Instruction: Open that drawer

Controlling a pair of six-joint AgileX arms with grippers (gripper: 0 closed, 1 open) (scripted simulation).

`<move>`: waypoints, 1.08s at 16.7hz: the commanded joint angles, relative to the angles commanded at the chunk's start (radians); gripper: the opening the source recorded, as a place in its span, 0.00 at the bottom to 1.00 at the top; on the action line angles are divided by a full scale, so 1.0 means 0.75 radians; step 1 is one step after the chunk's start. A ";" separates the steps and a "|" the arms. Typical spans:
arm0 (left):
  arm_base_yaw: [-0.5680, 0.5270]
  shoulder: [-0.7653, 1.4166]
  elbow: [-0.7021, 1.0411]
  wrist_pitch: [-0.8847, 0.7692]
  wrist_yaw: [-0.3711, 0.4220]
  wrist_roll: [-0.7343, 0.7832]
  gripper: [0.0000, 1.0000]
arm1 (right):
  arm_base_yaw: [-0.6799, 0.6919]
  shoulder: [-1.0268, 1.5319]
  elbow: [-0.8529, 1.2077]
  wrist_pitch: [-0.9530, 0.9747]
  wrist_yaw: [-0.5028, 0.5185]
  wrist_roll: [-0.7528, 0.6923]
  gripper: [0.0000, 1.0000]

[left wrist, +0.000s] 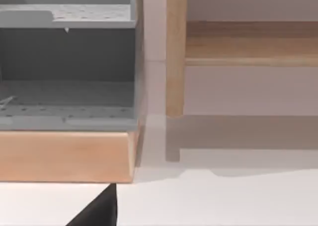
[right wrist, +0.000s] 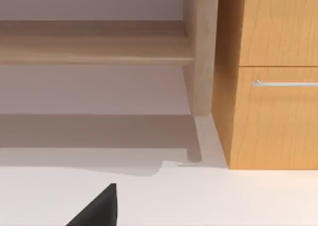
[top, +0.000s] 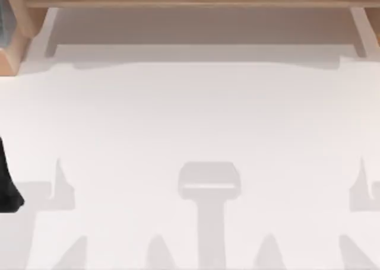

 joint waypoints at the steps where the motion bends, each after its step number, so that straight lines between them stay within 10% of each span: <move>1: 0.000 0.000 0.000 0.000 0.000 0.000 1.00 | 0.000 0.000 0.000 0.000 0.000 0.000 1.00; 18: 0.000 0.000 0.000 0.000 0.000 0.000 1.00 | -0.480 1.321 0.819 0.511 -0.465 0.018 1.00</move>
